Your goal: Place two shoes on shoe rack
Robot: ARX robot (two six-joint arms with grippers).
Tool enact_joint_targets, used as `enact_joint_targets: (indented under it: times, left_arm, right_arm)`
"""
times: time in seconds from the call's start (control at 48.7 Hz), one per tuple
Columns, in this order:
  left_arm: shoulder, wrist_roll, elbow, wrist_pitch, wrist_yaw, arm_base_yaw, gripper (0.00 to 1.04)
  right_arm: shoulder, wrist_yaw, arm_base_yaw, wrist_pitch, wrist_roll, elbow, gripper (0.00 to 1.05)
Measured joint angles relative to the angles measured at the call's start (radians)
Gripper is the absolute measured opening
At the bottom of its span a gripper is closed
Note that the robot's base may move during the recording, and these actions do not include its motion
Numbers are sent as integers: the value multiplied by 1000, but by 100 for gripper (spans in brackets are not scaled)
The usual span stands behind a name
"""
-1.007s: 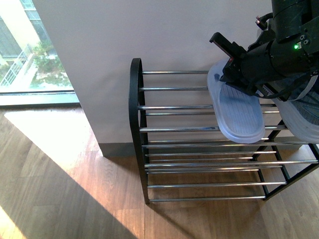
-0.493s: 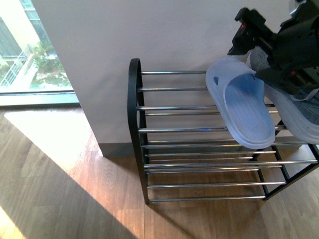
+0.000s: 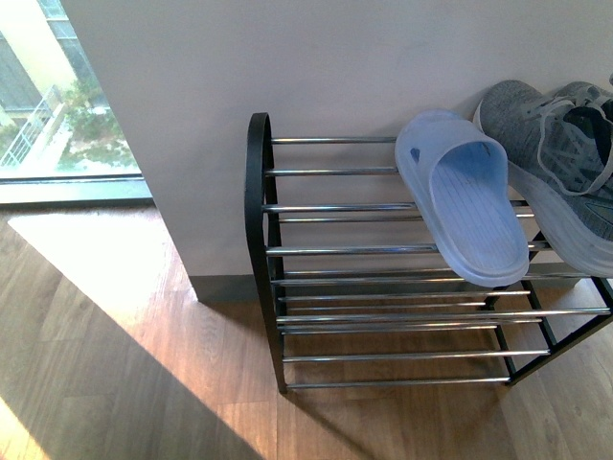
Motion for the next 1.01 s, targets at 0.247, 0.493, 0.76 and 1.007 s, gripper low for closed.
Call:
enact_joint_targets:
  times: [0.247, 0.493, 0.76, 1.007]
  left_arm:
    - [0, 0, 0, 0, 0, 0, 2]
    - [0, 0, 0, 0, 0, 0, 2]
    - [0, 0, 0, 0, 0, 0, 2]
    - [0, 0, 0, 0, -1, 0, 2]
  right_arm:
    - [-98, -39, -90, 150, -153, -162, 96]
    - [-112, 361, -57, 509, -358, -307, 70]
    - [-272, 320, -122, 501, -424, -449, 26]
    - [-451, 315, -127, 414, -436, -541, 1]
